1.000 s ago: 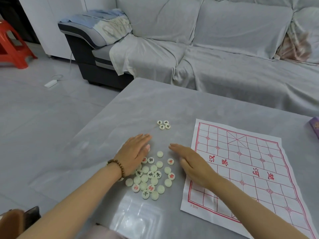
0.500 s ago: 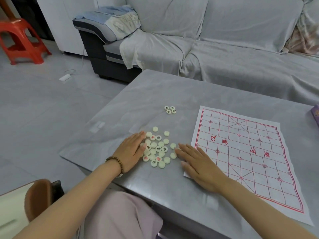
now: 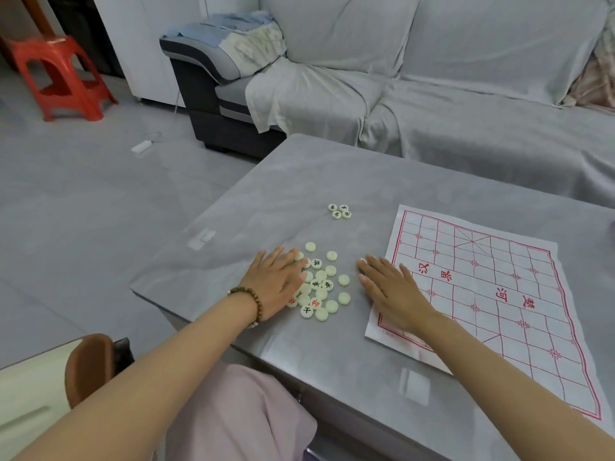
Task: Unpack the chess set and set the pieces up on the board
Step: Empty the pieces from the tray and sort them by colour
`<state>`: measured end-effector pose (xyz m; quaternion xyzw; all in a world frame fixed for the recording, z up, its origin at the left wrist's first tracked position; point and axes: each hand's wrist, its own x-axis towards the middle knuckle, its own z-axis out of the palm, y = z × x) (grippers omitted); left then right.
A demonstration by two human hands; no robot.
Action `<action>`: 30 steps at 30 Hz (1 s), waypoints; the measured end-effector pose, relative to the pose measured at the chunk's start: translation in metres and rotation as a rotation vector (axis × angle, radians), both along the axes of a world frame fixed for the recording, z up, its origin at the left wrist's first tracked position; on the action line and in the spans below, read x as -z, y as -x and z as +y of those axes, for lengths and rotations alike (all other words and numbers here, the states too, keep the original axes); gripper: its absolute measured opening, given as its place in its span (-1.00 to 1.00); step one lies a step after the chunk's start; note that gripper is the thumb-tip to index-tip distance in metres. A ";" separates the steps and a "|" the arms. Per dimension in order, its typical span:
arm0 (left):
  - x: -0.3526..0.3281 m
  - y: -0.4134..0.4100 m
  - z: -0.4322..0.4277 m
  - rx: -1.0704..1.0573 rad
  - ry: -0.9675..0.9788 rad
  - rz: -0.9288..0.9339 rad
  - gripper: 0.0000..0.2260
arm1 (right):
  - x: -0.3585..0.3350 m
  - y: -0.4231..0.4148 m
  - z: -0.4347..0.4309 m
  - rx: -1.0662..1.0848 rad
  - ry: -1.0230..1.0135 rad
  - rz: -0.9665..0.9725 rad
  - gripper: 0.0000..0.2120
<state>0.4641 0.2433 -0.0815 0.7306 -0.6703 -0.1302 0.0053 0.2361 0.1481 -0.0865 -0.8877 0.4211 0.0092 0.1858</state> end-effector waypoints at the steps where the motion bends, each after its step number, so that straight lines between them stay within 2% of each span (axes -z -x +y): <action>1: -0.001 -0.001 -0.004 -0.006 -0.004 -0.004 -0.56 | 0.000 -0.006 -0.005 0.009 -0.013 -0.011 -0.54; 17: 0.005 -0.056 -0.069 -0.158 0.023 0.029 -0.55 | -0.001 -0.104 -0.056 -0.069 -0.051 -0.080 -0.52; 23: 0.015 -0.070 -0.052 -0.066 0.120 0.128 -0.55 | 0.000 -0.141 -0.048 -0.182 -0.058 -0.110 -0.56; 27: 0.016 -0.076 -0.032 -0.017 0.136 0.153 -0.31 | 0.000 -0.135 -0.042 -0.254 -0.131 -0.183 -0.58; 30: 0.013 -0.078 -0.017 0.078 0.195 0.107 -0.22 | -0.005 -0.117 -0.044 -0.194 -0.078 -0.311 -0.58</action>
